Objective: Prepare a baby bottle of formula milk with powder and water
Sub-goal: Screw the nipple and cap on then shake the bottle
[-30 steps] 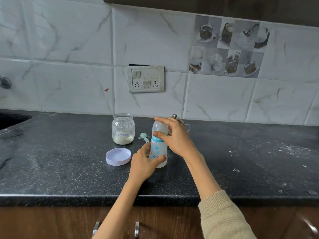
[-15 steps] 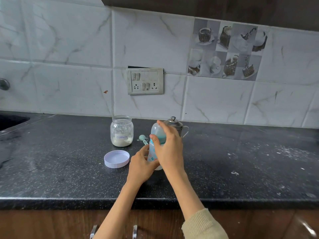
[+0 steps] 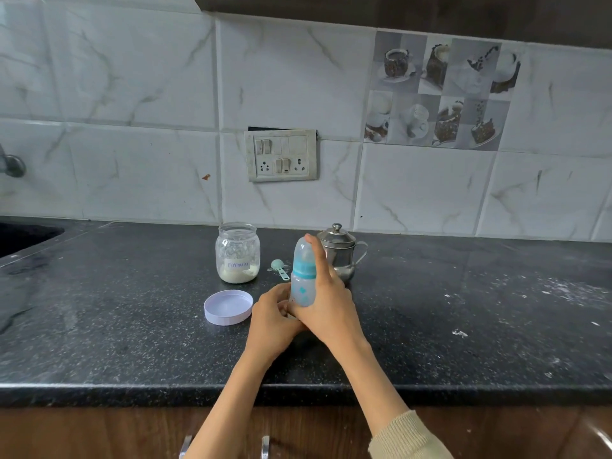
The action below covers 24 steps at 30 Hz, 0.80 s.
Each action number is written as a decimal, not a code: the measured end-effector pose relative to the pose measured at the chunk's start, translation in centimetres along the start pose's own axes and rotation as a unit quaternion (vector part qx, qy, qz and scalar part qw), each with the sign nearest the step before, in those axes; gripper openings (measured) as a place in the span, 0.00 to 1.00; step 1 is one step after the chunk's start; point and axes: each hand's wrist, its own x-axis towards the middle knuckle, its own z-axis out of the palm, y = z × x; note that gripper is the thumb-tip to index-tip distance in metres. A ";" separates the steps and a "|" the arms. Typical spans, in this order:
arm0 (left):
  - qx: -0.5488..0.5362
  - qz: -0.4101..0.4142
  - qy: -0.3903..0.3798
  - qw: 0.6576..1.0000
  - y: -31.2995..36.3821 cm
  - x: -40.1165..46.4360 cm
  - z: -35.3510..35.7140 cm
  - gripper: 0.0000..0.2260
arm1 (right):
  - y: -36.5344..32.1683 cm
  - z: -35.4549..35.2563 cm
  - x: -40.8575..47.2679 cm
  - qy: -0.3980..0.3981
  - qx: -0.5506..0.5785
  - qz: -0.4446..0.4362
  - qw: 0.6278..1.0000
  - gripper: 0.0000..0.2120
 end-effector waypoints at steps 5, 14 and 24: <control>-0.037 -0.023 -0.027 0.999 -0.1 0.2 -0.5 0.22 | 0.8 -1.1 0.4 -0.022 0.091 -0.005 0.996 0.46; -0.053 -0.086 0.034 0.994 -0.4 0.6 -0.2 0.27 | 1.7 -5.0 3.0 0.013 0.203 -0.062 0.977 0.40; -0.067 -0.086 0.041 0.993 -0.4 0.6 -0.3 0.28 | 1.0 -3.7 2.9 -0.019 0.177 -0.118 0.977 0.39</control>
